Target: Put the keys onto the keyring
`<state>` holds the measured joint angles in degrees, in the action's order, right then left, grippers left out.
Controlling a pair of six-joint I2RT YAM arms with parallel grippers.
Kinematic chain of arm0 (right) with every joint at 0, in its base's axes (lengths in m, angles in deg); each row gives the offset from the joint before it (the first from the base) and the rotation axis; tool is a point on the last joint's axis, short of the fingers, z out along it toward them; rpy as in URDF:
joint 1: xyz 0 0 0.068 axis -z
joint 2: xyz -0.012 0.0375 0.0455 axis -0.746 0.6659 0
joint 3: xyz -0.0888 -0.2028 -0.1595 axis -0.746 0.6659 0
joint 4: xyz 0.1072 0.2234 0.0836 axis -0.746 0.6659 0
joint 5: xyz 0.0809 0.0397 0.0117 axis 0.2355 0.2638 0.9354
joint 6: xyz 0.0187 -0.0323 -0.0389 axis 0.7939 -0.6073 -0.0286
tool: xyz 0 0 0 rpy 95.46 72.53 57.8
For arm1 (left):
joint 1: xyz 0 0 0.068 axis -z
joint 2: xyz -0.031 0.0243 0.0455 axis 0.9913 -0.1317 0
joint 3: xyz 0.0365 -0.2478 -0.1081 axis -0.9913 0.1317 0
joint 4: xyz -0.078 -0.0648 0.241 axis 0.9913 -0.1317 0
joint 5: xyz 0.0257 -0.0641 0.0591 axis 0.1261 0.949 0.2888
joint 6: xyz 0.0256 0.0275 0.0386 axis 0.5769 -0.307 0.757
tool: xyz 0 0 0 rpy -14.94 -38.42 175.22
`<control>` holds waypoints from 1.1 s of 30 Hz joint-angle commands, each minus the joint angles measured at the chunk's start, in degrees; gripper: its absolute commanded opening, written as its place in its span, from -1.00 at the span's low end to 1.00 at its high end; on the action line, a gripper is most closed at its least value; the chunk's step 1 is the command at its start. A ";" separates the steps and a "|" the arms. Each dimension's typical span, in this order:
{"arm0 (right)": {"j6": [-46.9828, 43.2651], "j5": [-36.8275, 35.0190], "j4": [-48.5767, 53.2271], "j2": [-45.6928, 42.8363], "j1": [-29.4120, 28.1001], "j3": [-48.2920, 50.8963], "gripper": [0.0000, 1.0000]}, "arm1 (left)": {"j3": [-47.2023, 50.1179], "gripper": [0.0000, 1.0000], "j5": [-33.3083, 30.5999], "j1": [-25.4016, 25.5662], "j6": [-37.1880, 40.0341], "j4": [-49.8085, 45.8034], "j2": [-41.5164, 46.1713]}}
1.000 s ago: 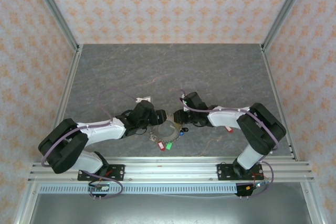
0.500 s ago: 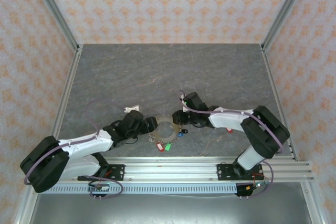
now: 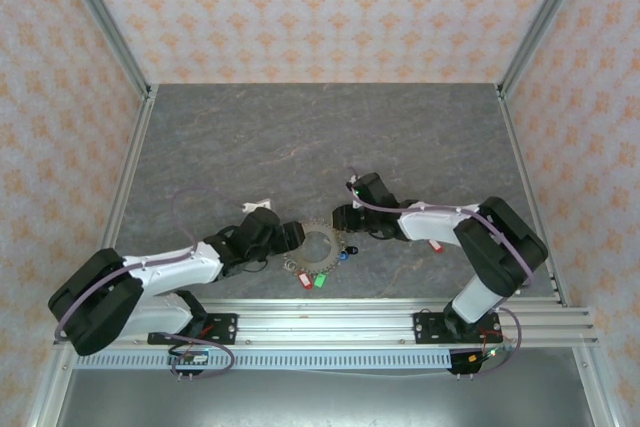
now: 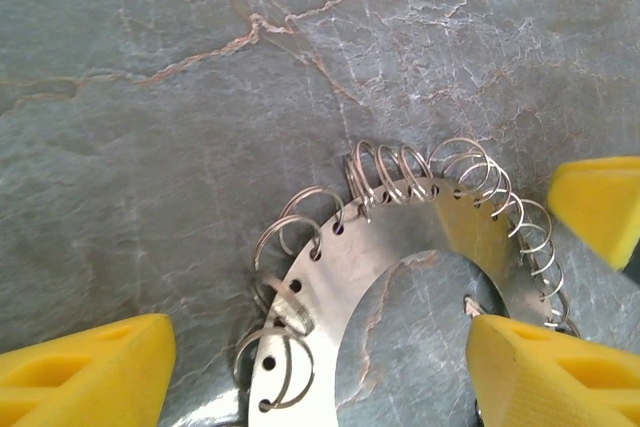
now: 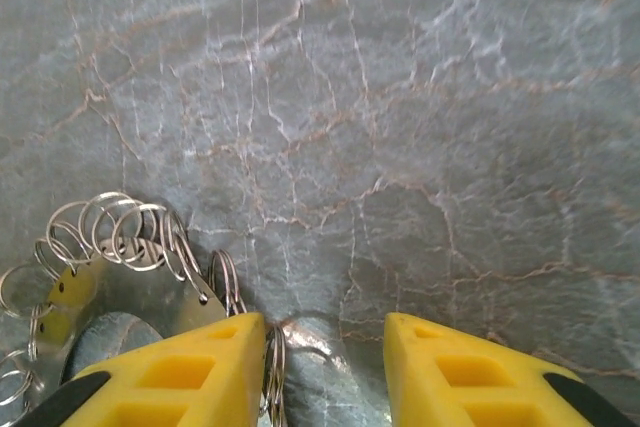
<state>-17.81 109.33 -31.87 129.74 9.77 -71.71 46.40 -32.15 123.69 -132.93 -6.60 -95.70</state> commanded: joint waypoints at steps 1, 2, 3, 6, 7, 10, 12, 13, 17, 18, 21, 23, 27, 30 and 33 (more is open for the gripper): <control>1.93 3.55 1.36 1.11 -0.10 -1.35 -0.30 | -2.73 0.52 -0.14 0.23 -0.18 3.62 -2.44; 2.23 4.23 1.26 1.20 -0.10 -1.34 -0.30 | -3.43 0.52 -0.24 0.24 0.05 3.71 -3.25; 2.42 4.89 1.03 1.33 -0.10 -1.27 -0.30 | -4.25 0.52 -0.51 0.23 0.58 3.32 -3.92; 2.21 6.71 0.94 1.35 -0.36 -1.42 -0.30 | -7.51 0.51 -0.55 0.05 2.55 1.39 -6.19; 1.96 7.27 1.04 1.20 -0.45 -1.51 -0.31 | -8.39 0.51 -0.45 -0.10 2.92 1.15 -6.70; 0.91 9.08 1.20 0.49 -0.63 -1.62 -0.31 | -9.94 0.51 0.15 -0.60 3.64 1.26 -7.79; 0.17 8.51 1.92 -0.66 -0.78 -1.65 -0.31 | -10.76 0.51 0.10 -1.15 4.05 0.46 -8.27; 0.00 7.49 2.14 -1.48 -0.81 -1.38 -0.31 | -10.89 0.50 0.11 -1.42 4.13 0.15 -8.28; -2.38 3.11 0.68 -5.66 -0.73 0.96 -0.29 | -10.72 0.50 -0.83 -1.79 4.47 -1.27 -7.43; -2.75 2.05 0.32 -6.29 -0.72 1.42 -0.29 | -10.65 0.51 -1.38 -1.79 4.63 -1.97 -7.30; -4.00 -0.92 0.82 -7.06 -0.69 1.69 -0.27 | -9.70 0.50 -2.07 -1.79 4.47 -2.99 -6.22; -4.64 -1.63 1.16 -6.71 -0.64 1.34 -0.25 | -8.44 0.50 -2.59 -1.81 3.71 -2.91 -5.06; -4.03 -2.14 0.96 -4.92 -0.64 0.67 -0.24 | -5.85 0.50 -3.09 -1.79 1.95 -2.18 -2.54; -3.16 -0.45 1.46 -3.32 -0.64 -0.52 -0.24 | -4.59 0.50 -3.14 -1.79 1.35 -1.88 -1.16; -2.09 0.74 1.38 -2.32 -0.65 -1.15 -0.25 | -4.46 0.51 -3.87 -1.79 1.66 -2.84 -0.26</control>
<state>-20.70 109.66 -30.60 126.37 9.29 -70.94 41.47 -33.39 122.14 -130.61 -7.97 -97.29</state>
